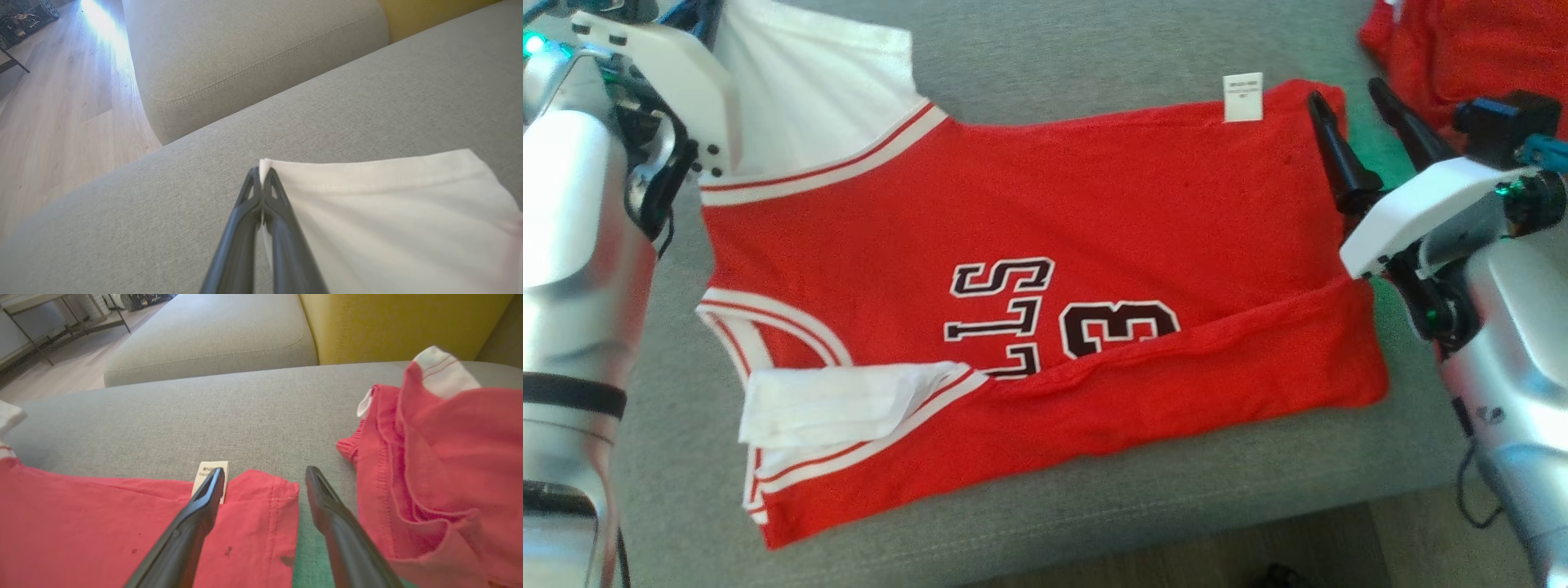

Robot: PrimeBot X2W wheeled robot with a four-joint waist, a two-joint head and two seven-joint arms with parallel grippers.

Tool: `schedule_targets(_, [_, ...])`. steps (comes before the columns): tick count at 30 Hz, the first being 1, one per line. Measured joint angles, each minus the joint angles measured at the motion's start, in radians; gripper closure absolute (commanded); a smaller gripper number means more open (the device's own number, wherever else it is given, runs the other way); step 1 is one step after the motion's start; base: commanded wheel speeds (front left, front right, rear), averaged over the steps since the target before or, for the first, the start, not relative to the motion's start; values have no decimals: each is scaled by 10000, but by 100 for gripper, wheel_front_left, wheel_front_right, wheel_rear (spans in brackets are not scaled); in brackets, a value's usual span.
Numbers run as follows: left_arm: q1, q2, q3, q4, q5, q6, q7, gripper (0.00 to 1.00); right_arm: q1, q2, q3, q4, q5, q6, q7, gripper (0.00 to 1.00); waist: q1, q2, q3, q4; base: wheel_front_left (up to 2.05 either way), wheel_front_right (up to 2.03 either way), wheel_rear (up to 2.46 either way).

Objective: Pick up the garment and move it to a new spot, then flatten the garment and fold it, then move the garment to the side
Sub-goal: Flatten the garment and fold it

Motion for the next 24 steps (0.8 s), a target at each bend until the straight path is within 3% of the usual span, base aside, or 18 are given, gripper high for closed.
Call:
schedule_targets(8, [32,-186,-61,-378,-2,119,-282,100,-806,-681,918,1248,844,0,144,0,0,0,-2,684,0,0,0])
schedule_targets(21, [30,-318,-345,-579,-107,130,-282,100,-2027,-1174,2598,2880,1755,0,219,0,0,0,293,927,0,0,0])
schedule_targets(22, [30,-320,-353,-577,-111,130,-282,100,-2080,-1175,2769,2934,1889,0,276,54,0,0,298,938,0,0,0])
schedule_targets(23, [30,-320,-357,-575,-157,130,-282,100,-2125,-1179,2932,2936,2056,0,336,100,0,0,301,948,0,0,0])
schedule_targets(24, [30,-318,-359,-571,-203,130,-282,100,-2182,-1193,3087,2932,2230,0,399,100,0,0,302,958,0,0,0])
